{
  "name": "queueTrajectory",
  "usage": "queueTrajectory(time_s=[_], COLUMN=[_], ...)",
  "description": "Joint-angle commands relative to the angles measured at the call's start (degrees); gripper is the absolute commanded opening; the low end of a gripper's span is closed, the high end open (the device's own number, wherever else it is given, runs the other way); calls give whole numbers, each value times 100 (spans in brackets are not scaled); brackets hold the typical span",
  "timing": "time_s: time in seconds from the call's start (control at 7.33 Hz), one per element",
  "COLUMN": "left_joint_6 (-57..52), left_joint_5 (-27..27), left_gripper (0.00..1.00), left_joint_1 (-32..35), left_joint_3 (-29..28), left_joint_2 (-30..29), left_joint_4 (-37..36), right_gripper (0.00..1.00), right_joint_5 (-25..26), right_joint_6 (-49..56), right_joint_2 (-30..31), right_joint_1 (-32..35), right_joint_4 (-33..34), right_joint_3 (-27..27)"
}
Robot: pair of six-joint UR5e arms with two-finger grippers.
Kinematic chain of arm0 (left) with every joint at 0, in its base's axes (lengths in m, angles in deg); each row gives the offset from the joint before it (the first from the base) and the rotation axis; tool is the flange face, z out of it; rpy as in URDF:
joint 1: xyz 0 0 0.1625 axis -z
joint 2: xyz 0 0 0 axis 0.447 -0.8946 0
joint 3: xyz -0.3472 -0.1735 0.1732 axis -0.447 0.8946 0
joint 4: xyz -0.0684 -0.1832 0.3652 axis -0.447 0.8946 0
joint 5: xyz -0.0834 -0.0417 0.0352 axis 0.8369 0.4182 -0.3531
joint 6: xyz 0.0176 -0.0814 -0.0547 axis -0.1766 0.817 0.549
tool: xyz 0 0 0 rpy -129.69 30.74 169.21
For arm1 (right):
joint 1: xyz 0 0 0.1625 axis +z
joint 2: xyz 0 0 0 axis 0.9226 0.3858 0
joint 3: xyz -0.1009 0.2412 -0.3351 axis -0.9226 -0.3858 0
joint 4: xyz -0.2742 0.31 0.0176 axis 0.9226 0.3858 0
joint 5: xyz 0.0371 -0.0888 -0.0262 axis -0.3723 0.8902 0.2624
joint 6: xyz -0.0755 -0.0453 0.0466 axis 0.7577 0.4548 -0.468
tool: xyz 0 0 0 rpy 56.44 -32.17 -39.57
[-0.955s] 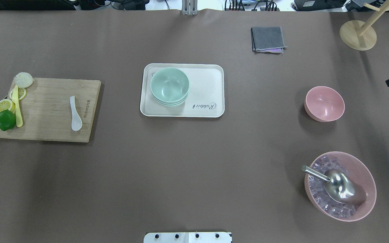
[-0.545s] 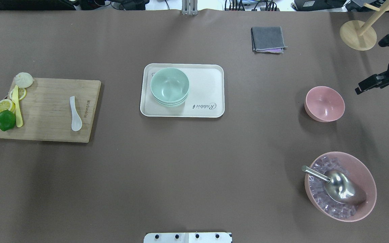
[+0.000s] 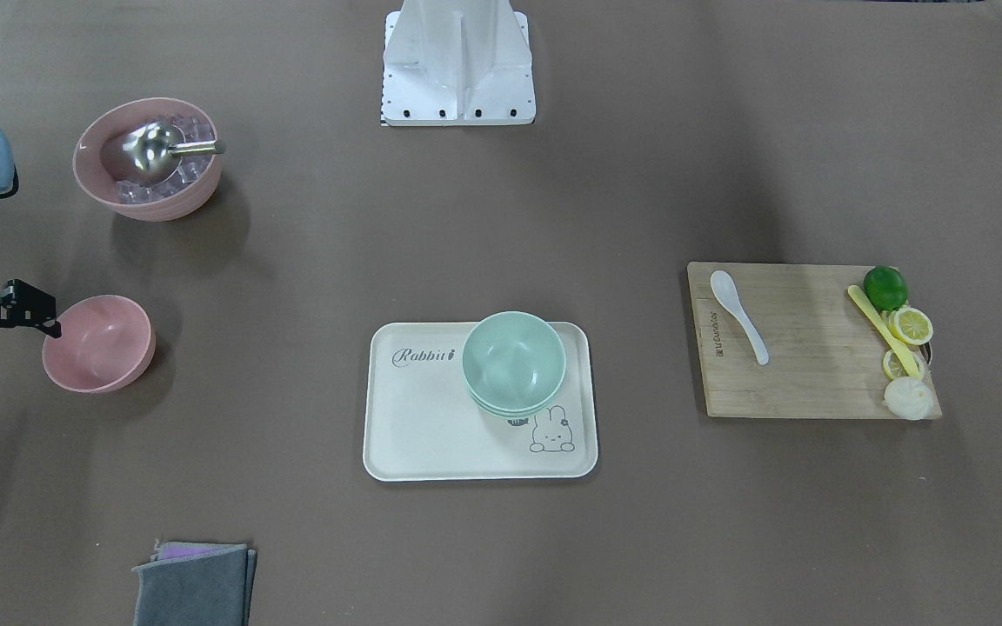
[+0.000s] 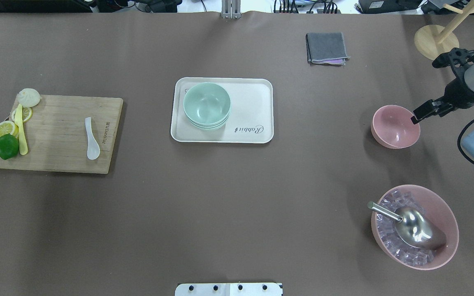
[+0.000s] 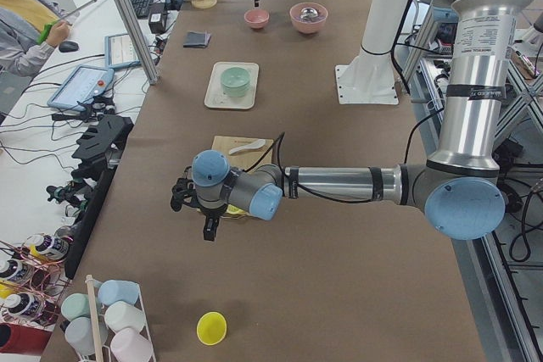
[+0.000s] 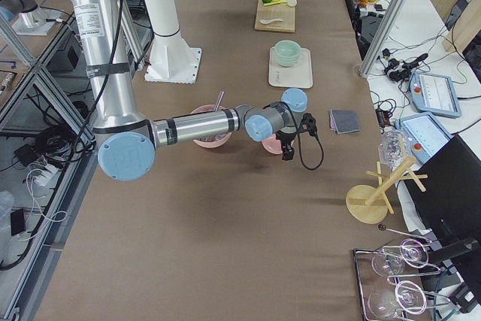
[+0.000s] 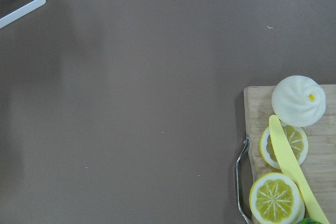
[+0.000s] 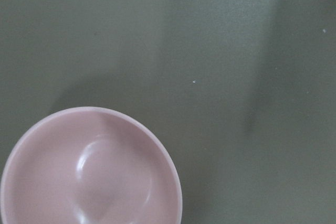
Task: Stack pink bowl on green and place spoon
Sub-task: 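Reach the right gripper down to the pink bowl rim and grasp it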
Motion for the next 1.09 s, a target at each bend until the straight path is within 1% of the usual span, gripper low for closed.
queueTrajectory(time_s=[0.0,0.14,0.27,0.41,0.55,0.68,0.95], left_joint_6=[105,131,149,149,149,349,535], left_joint_5=[0,0,9,9,9,9,18], left_gripper=[98,98,98,98,98,98,98], left_joint_1=[-5,-5,-5,-5,-5,-5,-5], left_joint_3=[-9,-9,0,0,0,0,35], left_joint_2=[-50,-50,-59,-59,-76,-120,-129], left_joint_4=[-2,-2,7,7,-10,-19,-2], right_gripper=[90,90,82,51,18,0,0], right_joint_5=[1,1,10,1,1,1,-52], right_joint_6=[-2,-2,7,-2,-2,-2,-28], right_joint_2=[-14,-196,-224,-216,-190,-155,-154], right_joint_1=[-154,-189,-198,-189,-189,-189,-180], right_joint_4=[0,0,0,0,0,0,9], right_joint_3=[-158,-368,-422,-423,-414,-397,-371])
